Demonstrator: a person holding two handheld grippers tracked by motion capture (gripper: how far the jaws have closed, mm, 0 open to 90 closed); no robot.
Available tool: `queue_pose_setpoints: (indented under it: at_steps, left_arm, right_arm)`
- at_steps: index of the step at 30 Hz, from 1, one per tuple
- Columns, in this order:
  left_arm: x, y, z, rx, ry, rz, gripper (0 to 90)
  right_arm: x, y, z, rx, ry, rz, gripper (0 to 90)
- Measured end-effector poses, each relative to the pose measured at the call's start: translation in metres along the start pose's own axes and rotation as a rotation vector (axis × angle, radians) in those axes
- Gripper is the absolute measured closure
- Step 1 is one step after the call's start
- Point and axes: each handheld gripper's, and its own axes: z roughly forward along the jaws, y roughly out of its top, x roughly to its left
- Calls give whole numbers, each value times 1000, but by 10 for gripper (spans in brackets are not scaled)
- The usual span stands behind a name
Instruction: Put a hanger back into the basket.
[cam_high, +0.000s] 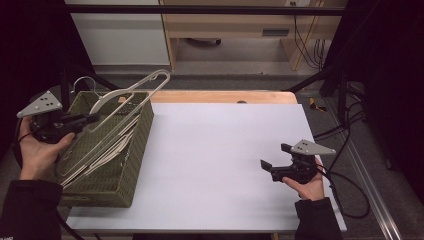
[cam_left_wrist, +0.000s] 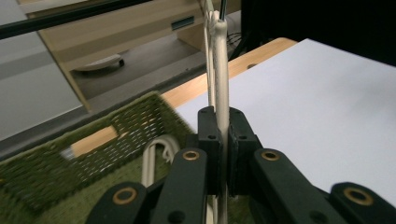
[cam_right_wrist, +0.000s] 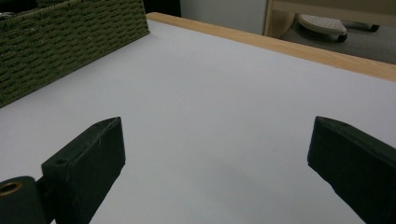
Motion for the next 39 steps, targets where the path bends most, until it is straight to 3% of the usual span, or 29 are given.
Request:
queue_pose_setpoints:
  at_steps: [7,11,18,25,35,39]
  left_arm:
    - [18,-18,-6,50,57,10,860]
    - [25,-27,-5,89,95,38,860]
    - [35,-45,-4,149,118,46,860]
    - [32,-64,1,216,140,87,861]
    - [30,-94,17,252,150,124,861]
    - [29,-108,23,252,152,119,861]
  right_arm:
    - [0,0,0,0,0,1,48]
    - [0,0,0,-2,0,2,48]
    - [-1,0,0,1,1,4,50]
    - [0,-1,2,16,7,2,50]
    - [0,-1,2,17,10,-2,53]
    - [1,-1,4,18,8,4,54]
